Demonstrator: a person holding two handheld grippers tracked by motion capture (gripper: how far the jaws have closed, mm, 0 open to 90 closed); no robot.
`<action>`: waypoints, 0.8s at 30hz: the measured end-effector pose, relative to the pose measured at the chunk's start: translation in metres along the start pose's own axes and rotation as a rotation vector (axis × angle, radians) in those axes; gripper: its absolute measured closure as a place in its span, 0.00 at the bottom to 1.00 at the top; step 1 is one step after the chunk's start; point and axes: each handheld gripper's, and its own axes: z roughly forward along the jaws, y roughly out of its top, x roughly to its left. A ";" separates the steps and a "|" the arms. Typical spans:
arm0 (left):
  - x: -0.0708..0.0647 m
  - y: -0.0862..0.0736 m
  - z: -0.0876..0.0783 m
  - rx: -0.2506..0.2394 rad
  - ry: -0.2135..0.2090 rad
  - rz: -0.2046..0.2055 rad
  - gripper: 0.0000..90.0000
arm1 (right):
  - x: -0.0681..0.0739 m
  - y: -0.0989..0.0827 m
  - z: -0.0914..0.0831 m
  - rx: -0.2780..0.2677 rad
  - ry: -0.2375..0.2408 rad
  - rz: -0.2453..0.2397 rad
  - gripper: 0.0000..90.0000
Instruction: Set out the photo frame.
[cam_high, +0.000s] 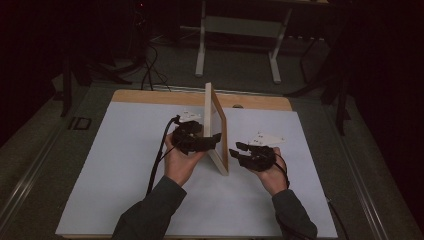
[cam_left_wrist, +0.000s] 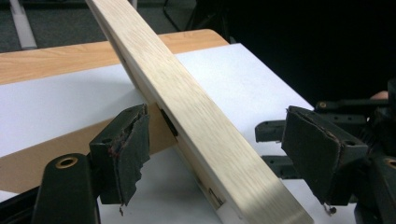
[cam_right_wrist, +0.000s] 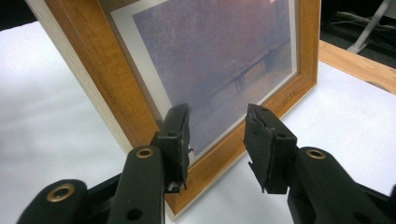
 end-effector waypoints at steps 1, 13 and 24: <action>-0.001 -0.001 0.001 -0.001 -0.002 -0.001 0.28 | 0.000 0.000 0.000 -0.001 0.001 0.000 0.66; -0.006 -0.009 0.003 0.009 0.035 0.017 0.43 | -0.001 -0.004 0.001 -0.003 -0.002 0.009 0.66; -0.011 -0.013 0.007 0.037 0.061 0.034 0.51 | -0.005 -0.004 -0.004 -0.013 -0.013 0.020 0.66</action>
